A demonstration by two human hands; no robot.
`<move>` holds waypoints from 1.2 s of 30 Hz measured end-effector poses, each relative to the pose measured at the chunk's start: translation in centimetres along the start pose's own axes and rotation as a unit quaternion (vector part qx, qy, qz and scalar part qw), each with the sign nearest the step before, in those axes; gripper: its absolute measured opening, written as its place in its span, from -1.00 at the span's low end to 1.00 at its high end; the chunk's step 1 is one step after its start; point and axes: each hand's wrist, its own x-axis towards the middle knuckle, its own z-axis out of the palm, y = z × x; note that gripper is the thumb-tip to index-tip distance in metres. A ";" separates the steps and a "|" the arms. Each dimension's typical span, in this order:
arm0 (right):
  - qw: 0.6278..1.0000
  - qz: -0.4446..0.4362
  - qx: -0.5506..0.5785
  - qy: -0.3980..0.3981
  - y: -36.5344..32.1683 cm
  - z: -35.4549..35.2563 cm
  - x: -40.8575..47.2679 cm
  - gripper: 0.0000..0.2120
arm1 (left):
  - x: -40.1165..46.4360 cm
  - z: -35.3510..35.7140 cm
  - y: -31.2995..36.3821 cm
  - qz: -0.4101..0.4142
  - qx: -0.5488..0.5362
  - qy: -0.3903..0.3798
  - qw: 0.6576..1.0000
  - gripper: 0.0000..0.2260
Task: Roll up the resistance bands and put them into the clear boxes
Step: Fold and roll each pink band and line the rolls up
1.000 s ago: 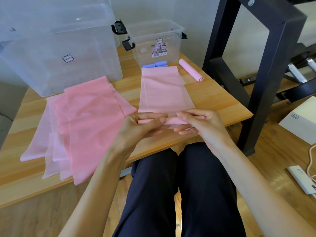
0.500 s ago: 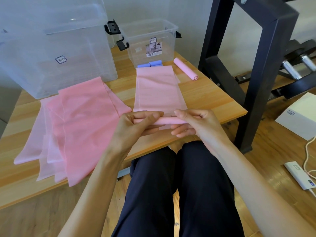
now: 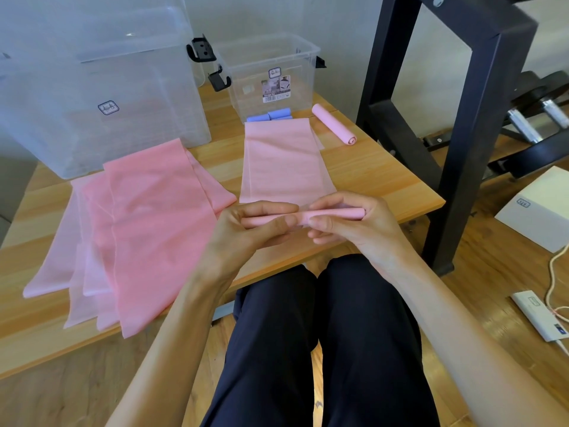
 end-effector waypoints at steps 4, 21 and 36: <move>1.000 -0.006 0.002 0.029 0.2 0.4 0.0 -0.85 | 0.0 0.3 -0.2 0.009 -0.041 0.025 0.999 -0.80; 0.999 0.021 -0.001 0.047 0.0 0.3 -0.1 -0.87 | -0.2 0.1 0.5 0.013 0.011 -0.001 1.000 -0.82; 0.999 0.019 0.014 0.027 -0.3 0.5 0.0 -0.79 | 0.0 0.0 0.5 0.011 0.007 0.030 0.999 -0.82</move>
